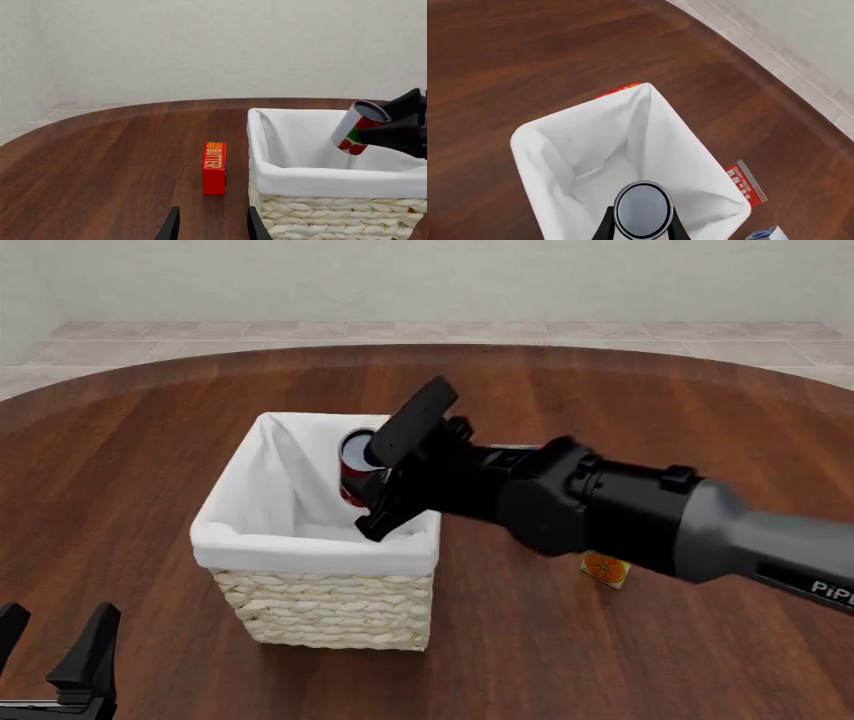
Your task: Pick up the alphabet soup and the tomato sauce, and put them in the basket.
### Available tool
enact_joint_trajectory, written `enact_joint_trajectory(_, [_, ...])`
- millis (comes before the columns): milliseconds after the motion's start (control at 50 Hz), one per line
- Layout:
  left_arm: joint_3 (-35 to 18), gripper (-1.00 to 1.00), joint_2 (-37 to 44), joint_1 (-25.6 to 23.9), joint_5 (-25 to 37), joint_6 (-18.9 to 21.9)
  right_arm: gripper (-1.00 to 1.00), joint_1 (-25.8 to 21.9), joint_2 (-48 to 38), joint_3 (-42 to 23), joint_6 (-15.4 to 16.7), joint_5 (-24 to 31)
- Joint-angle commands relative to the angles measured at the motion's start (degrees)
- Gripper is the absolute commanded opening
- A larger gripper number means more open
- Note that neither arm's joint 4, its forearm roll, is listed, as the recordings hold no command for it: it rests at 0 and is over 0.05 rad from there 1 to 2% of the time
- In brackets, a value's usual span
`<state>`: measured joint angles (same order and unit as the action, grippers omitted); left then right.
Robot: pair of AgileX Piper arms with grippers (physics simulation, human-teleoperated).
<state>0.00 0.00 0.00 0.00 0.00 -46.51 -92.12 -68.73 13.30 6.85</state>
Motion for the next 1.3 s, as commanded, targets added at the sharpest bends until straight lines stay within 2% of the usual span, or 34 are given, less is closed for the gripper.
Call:
enact_joint_trajectory(20, [0.0, 1.00, 0.0, 0.0, 0.0, 0.0, -1.00, -1.3, -0.9, -0.3, -0.8, 0.1])
enact_joint_trajectory(740, [0.0, 1.00, 0.0, 0.0, 0.0, 0.0, -1.00, -1.5, -3.5, -0.5, -0.4, 0.2])
enact_joint_trajectory(760, [0.0, 1.00, 0.0, 0.0, 0.0, 0.0, 1.00, -1.4, -3.5, -0.6, -0.4, 0.2])
enact_joint_trajectory(1300, [0.0, 1.00, 0.0, 0.0, 0.0, 0.0, 1.00, -1.1, -2.4, -1.2, -1.7, 0.5])
